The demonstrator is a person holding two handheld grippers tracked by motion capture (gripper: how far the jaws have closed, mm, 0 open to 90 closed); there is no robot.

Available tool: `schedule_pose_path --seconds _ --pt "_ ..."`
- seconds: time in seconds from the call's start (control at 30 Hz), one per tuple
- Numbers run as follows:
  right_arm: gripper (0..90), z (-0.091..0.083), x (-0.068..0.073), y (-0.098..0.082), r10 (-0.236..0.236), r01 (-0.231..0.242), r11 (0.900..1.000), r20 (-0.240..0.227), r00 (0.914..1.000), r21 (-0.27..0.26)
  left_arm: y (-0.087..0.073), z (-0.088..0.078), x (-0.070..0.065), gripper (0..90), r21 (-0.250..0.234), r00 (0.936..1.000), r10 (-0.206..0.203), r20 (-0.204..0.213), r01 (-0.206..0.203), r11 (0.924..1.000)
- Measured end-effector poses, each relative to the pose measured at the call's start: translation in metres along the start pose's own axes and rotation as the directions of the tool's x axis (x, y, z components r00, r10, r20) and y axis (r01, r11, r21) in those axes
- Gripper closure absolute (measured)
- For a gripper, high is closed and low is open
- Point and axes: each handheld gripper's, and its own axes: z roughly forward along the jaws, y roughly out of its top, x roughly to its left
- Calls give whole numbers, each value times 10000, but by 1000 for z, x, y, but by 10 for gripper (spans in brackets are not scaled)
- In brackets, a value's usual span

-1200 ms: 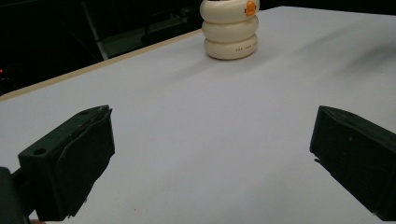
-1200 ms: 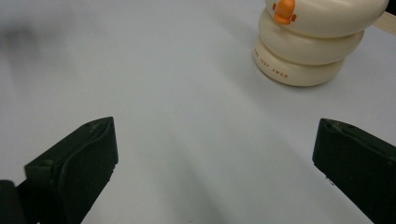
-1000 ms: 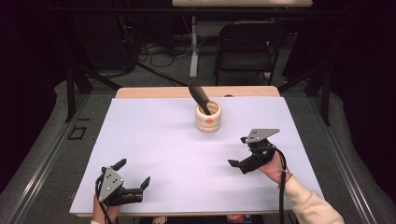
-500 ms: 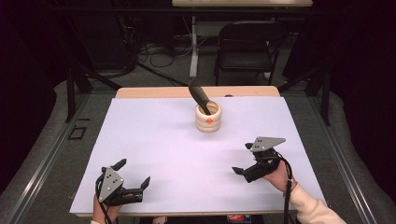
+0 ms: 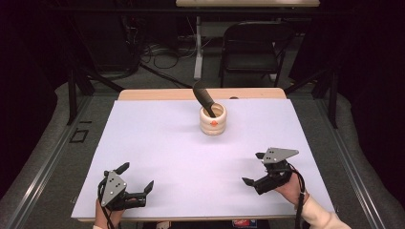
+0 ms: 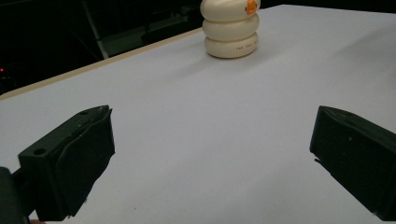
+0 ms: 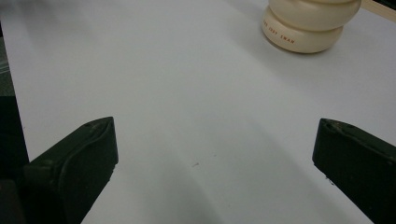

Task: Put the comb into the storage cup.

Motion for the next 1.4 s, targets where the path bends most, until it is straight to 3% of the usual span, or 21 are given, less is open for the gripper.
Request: schedule_pose_path --seconds 0.9,1.4 --pt "0 -15 12 -27 116 -117 9999 344 9993 38 0 0 0 1 25 10000 7 -12 -7 10000" --pt "0 -23 17 -36 292 -272 9989 523 9982 -384 -1 1 1 2 43 9998 -174 -39 174 9998"
